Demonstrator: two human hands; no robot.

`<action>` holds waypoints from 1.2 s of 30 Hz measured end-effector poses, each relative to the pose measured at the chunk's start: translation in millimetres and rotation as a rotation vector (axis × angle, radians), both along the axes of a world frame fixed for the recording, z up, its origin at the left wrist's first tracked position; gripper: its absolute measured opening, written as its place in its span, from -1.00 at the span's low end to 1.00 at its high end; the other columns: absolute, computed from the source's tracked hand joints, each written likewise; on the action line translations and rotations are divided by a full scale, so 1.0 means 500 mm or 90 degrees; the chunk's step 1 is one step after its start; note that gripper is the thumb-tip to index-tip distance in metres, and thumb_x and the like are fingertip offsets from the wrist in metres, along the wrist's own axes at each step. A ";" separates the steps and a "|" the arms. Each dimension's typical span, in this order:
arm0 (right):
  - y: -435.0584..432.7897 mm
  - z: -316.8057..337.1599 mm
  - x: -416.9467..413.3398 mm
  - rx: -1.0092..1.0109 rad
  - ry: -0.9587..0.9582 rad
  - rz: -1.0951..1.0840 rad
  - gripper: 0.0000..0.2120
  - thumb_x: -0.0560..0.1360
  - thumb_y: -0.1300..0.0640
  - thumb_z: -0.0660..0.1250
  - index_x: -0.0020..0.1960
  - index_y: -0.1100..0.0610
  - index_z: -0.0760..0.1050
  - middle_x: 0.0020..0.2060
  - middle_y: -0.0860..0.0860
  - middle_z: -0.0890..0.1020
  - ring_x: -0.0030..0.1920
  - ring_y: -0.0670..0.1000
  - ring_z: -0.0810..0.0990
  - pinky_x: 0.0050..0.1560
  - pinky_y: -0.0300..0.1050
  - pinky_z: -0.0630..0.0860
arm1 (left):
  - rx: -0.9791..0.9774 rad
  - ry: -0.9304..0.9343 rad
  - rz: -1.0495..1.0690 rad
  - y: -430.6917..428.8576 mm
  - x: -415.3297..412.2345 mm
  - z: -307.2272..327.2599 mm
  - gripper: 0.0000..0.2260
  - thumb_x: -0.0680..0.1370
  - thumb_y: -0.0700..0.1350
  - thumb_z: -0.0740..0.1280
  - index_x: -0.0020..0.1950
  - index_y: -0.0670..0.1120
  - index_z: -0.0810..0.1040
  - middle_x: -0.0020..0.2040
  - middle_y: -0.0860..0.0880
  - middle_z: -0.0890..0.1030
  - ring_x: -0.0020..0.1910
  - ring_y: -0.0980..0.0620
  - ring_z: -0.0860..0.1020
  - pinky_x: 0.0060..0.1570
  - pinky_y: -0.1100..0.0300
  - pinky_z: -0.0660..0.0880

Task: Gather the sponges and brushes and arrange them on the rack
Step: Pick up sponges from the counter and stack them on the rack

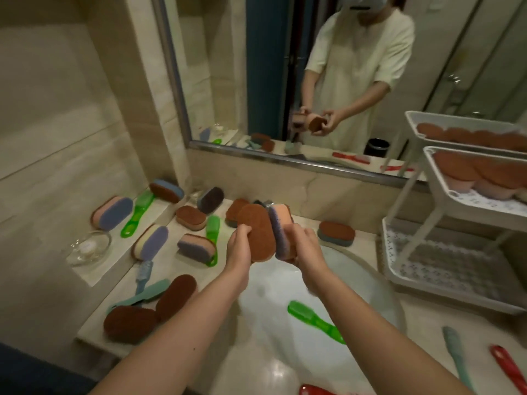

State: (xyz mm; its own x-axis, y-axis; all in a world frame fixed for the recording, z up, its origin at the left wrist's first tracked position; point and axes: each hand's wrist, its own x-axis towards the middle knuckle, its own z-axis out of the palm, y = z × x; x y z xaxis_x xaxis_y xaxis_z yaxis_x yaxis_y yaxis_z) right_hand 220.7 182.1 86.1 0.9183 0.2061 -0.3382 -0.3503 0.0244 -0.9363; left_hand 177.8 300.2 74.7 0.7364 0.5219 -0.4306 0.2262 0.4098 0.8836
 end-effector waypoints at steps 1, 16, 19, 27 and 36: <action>-0.025 0.015 0.007 0.013 -0.002 -0.025 -0.79 0.47 0.03 0.29 0.01 0.14 0.42 -0.11 0.05 0.54 -0.10 0.06 0.58 -0.09 0.04 0.60 | 0.011 -0.006 -0.028 -0.022 0.012 0.011 -0.71 0.54 0.07 0.19 0.17 -0.03 0.51 0.08 -0.10 0.62 0.02 -0.06 0.58 0.01 0.05 0.51; -0.375 0.247 0.067 0.044 -0.177 -0.088 -0.55 0.38 -0.12 0.13 0.04 0.16 0.56 -0.03 0.16 0.66 -0.02 0.14 0.60 -0.06 0.03 0.52 | 0.141 -0.235 -0.211 -0.382 0.117 0.253 -0.67 0.63 0.12 0.11 0.34 0.08 0.42 0.08 0.08 0.58 0.02 0.12 0.56 -0.15 0.22 0.48; -0.442 0.279 0.069 0.051 -0.208 -0.102 -0.46 0.38 -0.16 0.15 0.14 0.21 0.55 0.08 0.21 0.63 0.08 0.14 0.61 0.02 0.06 0.54 | 0.146 -0.302 -0.267 -0.452 0.123 0.292 -0.67 0.57 0.19 0.20 0.25 0.10 0.50 0.02 0.11 0.65 -0.04 0.15 0.63 -0.22 0.34 0.53; -0.627 0.327 0.099 -0.030 -0.318 -0.118 -0.76 0.51 0.11 0.21 0.17 0.02 0.49 0.01 -0.03 0.60 -0.01 -0.08 0.60 -0.14 -0.18 0.53 | 0.256 -0.303 -0.359 -0.597 0.176 0.325 -0.56 0.56 -0.01 0.30 0.44 0.07 0.37 0.35 -0.13 0.40 0.26 -0.08 0.48 0.28 -0.08 0.45; -0.774 0.326 0.157 -0.277 -0.507 -0.176 -0.55 0.28 0.31 0.34 0.08 -0.06 0.45 0.02 -0.11 0.56 0.07 -0.11 0.53 0.03 -0.10 0.53 | 0.608 -0.357 -0.293 -0.669 0.261 0.324 -0.41 0.46 -0.13 0.32 0.47 0.16 0.29 0.24 0.11 0.33 0.30 0.05 0.32 0.32 0.07 0.34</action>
State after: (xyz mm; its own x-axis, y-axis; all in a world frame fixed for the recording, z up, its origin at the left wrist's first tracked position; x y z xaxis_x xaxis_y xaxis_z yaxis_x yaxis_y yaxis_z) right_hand 299.3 -204.7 249.1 0.9093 -0.0502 0.4130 0.3613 -0.3969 -0.8438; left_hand 308.2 -34.4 236.9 0.8991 0.0936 0.4277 -0.3343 -0.4838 0.8088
